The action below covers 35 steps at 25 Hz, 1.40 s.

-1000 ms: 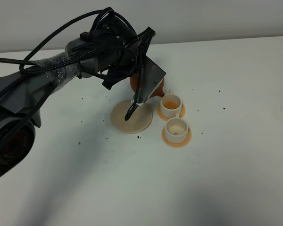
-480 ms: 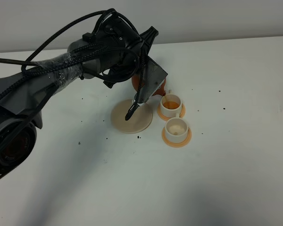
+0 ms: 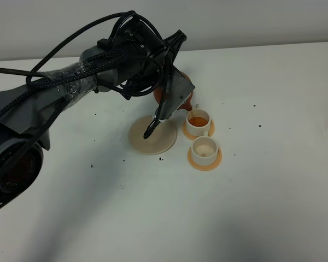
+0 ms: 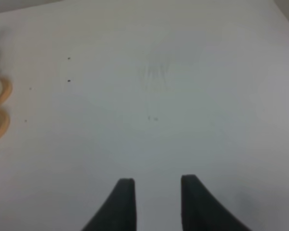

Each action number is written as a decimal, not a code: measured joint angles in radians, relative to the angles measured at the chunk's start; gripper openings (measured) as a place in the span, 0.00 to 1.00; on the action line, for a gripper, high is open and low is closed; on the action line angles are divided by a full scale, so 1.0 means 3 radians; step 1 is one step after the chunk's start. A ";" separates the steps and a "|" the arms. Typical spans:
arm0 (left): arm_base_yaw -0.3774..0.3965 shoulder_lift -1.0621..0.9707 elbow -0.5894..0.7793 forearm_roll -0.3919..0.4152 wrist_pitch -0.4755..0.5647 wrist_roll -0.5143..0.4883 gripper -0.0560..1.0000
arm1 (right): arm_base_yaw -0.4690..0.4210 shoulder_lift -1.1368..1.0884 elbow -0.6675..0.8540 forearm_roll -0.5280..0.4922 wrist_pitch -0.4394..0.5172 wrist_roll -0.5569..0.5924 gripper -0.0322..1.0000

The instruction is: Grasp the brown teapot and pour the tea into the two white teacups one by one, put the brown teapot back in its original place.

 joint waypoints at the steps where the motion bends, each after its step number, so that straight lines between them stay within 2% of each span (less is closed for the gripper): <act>1: -0.0001 0.0000 0.0000 0.0023 0.0000 0.0000 0.17 | 0.0000 0.0000 0.0000 0.0000 0.0000 0.0000 0.27; 35: -0.0038 0.0000 0.0000 0.0068 -0.0193 0.0346 0.17 | 0.0000 0.0000 0.0000 0.0000 0.0000 0.0000 0.27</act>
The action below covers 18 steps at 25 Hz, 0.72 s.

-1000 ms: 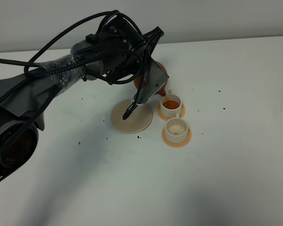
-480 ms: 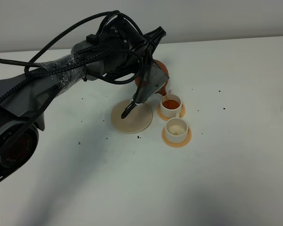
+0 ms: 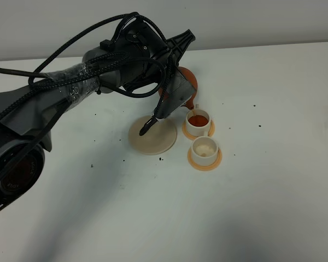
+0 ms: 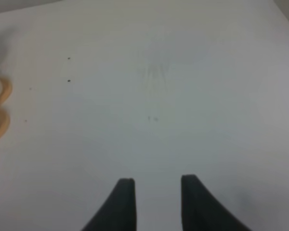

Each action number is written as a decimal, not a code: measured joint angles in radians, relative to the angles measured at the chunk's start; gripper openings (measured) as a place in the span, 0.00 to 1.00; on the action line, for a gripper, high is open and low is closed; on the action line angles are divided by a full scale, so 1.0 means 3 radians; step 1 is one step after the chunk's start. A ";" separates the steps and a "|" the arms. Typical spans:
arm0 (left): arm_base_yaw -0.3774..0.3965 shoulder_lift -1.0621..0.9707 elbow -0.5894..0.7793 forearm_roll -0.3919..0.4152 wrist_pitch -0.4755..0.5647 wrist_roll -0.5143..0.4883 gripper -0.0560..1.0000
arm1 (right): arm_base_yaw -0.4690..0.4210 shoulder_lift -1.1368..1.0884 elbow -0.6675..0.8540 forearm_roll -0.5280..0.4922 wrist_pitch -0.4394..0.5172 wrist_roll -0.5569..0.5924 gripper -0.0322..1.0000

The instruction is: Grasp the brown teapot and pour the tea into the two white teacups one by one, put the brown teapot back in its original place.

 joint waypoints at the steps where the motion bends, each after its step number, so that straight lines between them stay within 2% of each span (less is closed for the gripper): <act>1: 0.0000 0.0000 0.0000 0.0000 0.0000 0.0004 0.17 | 0.0000 0.0000 0.0000 0.0000 0.0000 0.0000 0.27; 18: 0.0000 0.0000 0.0000 0.0000 -0.0003 0.0062 0.17 | 0.0000 0.0000 0.0000 0.0000 0.0000 0.0000 0.27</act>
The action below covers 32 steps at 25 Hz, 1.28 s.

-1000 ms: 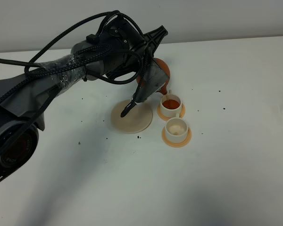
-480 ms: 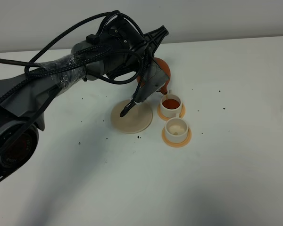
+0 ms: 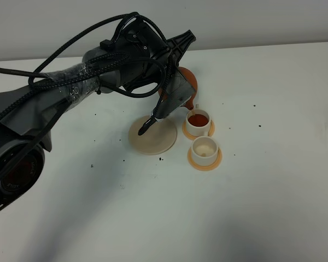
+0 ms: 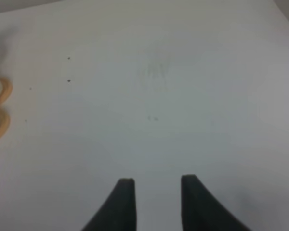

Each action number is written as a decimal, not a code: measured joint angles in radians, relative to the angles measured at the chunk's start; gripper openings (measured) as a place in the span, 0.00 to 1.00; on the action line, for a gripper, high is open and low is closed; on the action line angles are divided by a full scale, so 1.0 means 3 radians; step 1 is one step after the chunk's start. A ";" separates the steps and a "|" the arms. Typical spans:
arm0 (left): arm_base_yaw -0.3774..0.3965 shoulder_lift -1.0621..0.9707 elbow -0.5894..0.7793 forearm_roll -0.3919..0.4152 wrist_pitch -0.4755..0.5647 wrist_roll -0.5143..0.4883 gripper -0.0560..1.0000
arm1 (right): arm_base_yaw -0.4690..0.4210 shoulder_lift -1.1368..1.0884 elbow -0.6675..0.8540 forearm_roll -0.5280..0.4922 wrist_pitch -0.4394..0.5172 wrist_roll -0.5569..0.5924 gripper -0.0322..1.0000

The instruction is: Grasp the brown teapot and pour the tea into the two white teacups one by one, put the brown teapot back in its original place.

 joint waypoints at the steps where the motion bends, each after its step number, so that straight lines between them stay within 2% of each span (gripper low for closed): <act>1: 0.0000 0.0000 0.0000 0.0000 0.0000 0.0003 0.17 | 0.0000 0.0000 0.0000 0.0000 0.0000 0.0000 0.27; 14: 0.0000 0.0000 0.0000 -0.0178 0.0093 0.0014 0.17 | 0.0000 0.0000 0.0000 0.0000 0.0000 0.0000 0.27; 23: 0.0005 -0.0023 0.0000 -0.0280 0.0225 -0.0134 0.17 | 0.0000 0.0000 0.0000 0.0000 0.0000 0.0000 0.27; 28: 0.0037 -0.0086 0.0000 -0.0473 0.0285 -0.0142 0.17 | 0.0000 0.0000 0.0000 0.0000 0.0000 0.0000 0.27; 32: 0.0066 -0.0138 0.0000 -0.0499 0.0417 -0.0239 0.17 | 0.0000 0.0000 0.0000 0.0000 0.0000 0.0000 0.27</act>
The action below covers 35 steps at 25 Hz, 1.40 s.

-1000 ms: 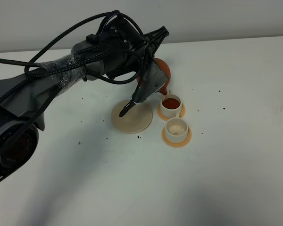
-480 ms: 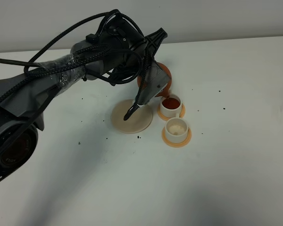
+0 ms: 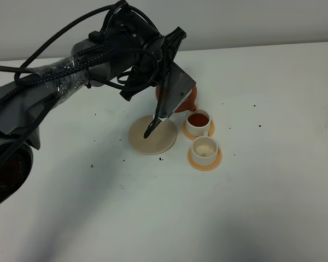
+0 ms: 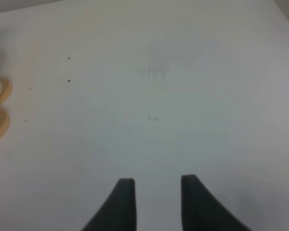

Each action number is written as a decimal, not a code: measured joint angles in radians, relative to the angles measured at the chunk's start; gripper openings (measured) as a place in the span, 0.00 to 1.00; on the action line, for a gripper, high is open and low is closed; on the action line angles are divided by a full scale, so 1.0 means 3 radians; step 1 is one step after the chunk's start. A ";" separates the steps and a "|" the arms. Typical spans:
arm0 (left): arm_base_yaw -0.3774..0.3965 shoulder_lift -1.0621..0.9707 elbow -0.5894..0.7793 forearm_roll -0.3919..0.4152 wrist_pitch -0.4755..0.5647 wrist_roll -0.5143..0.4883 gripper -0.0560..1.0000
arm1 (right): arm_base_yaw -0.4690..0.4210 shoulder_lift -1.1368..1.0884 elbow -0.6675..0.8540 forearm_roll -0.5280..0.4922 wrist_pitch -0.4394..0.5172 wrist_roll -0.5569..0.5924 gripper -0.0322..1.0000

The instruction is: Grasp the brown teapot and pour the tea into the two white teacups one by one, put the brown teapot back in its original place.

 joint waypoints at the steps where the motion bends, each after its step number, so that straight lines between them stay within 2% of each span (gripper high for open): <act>1: 0.0008 -0.0013 0.0000 -0.0004 0.0032 -0.0057 0.17 | 0.0000 0.0000 0.0000 0.0000 0.0000 0.0000 0.27; 6: 0.0060 -0.0080 0.0000 -0.0075 0.0208 -0.0354 0.17 | 0.0000 0.0000 0.0000 0.0000 0.0000 0.0000 0.27; 15: 0.0202 -0.0159 0.0000 -0.0833 0.0630 -0.0611 0.17 | 0.0000 0.0000 0.0000 0.0000 0.0000 0.0000 0.27; 25: 0.0390 -0.0159 0.0000 -0.1174 0.1164 -0.1282 0.17 | 0.0000 0.0000 0.0000 0.0003 0.0000 0.0000 0.27; 32: 0.0568 -0.0159 0.0000 -0.1615 0.1275 -0.1372 0.17 | 0.0000 0.0000 0.0000 0.0003 0.0000 0.0000 0.27; 35: 0.0605 -0.0159 0.0000 -0.1660 0.1279 -0.1372 0.17 | 0.0000 0.0000 0.0000 0.0003 0.0000 0.0000 0.27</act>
